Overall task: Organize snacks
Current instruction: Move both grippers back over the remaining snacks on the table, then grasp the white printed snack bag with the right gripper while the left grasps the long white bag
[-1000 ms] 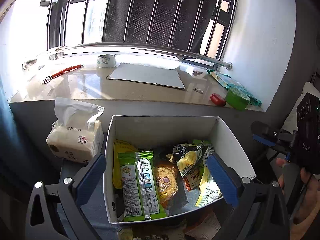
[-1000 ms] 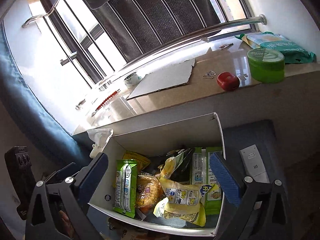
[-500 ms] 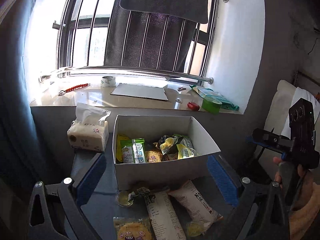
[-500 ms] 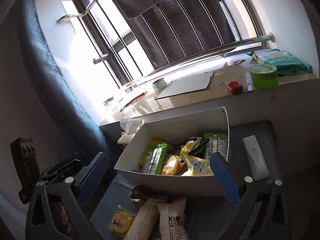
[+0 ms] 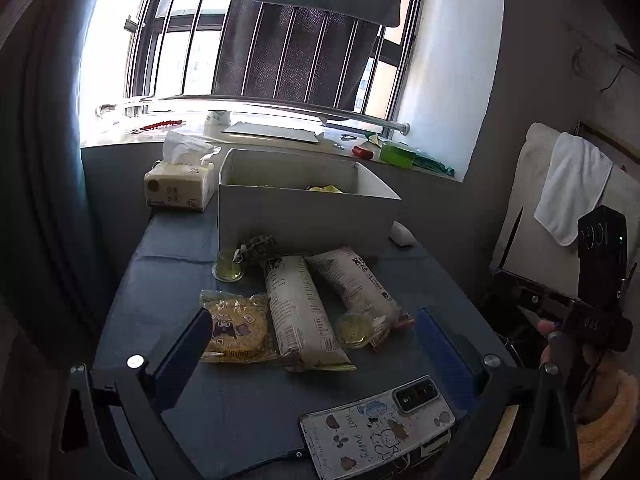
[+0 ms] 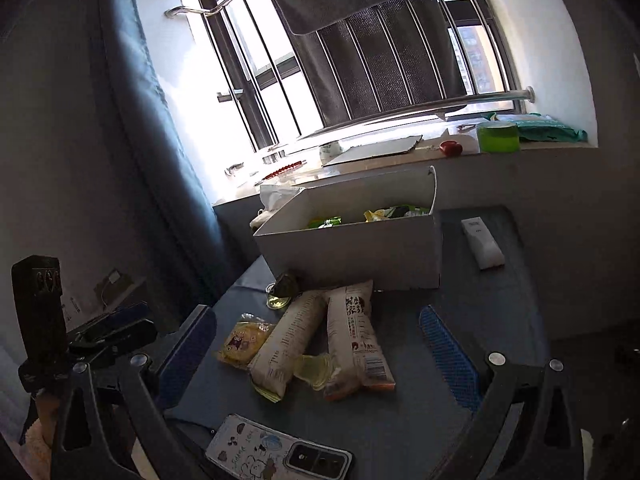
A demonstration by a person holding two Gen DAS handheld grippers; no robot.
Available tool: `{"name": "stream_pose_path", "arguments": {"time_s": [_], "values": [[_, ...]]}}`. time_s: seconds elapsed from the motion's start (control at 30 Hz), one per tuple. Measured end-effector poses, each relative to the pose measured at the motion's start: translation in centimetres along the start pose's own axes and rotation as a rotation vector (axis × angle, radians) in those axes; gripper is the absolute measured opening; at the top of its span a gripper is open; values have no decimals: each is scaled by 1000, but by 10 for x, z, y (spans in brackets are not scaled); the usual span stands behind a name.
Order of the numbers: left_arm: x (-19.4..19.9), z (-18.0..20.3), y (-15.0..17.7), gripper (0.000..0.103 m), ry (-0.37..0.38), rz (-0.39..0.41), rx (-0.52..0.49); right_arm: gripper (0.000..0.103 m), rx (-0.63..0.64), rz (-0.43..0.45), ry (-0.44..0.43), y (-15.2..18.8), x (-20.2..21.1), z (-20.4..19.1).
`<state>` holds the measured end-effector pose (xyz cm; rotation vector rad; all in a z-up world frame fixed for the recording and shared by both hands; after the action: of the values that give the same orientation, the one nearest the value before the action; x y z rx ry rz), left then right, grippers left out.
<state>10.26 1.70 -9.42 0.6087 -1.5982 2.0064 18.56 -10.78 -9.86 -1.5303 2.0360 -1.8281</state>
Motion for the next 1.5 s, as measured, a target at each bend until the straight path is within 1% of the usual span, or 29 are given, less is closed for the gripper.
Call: {"name": "stream_pose_path", "arguments": {"time_s": [0.07,0.13,0.23,0.3,0.4,0.5,0.67,0.77,0.87,1.03,1.07,1.1,1.13,1.2,1.23,1.27,1.4,1.5], "values": [[-2,-3,6,103,-24,-15,13,103,3,-51,33,23,-10,5],[-4,-3,8,103,-15,-17,19,103,10,-92,63,39,-20,9],[-6,-3,9,103,-5,-19,27,103,4,-127,63,46,-34,13],[-8,-3,9,103,-1,-22,29,103,8,-137,61,46,-41,12],[-11,-4,11,103,6,-30,39,103,15,-147,59,34,-57,13],[-14,-7,13,103,7,-38,52,103,38,-187,56,22,-81,12],[-16,-12,18,103,-1,-51,63,103,102,-253,98,6,-129,15],[-18,-15,21,103,0,-61,78,103,129,-308,127,5,-157,20],[-21,-19,23,103,-6,-67,82,103,140,-352,148,8,-176,25],[-29,-23,25,103,-5,-85,94,103,155,-384,149,15,-188,28],[-32,-23,26,103,-3,-93,93,103,159,-402,158,18,-189,29],[-34,-22,26,103,4,-97,91,94,157,-424,167,22,-190,32],[-36,-20,26,103,11,-97,89,47,152,-431,181,24,-190,35],[-41,-18,26,103,4,-112,84,40,135,-396,213,19,-182,41],[-44,-18,26,103,-3,-119,79,40,133,-395,215,18,-178,42],[-47,-16,25,103,0,-123,71,40,128,-384,199,15,-173,43],[-67,-8,17,103,8,-161,44,40,106,-314,186,3,-139,43],[-92,-4,10,103,-35,-212,-7,40,75,-271,147,-2,-110,40]]}}
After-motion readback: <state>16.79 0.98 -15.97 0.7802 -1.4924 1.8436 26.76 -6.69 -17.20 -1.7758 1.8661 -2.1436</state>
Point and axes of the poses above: each gripper's, at about its wrist camera, not at the fingertips, and x roughly against the way its jaws point, z to its right, y to its underside, the point moved 10 cm from there along -x, roughly the way its jaws point, and after that the axes turned 6 degrees about -z, right-handed, at the moved point
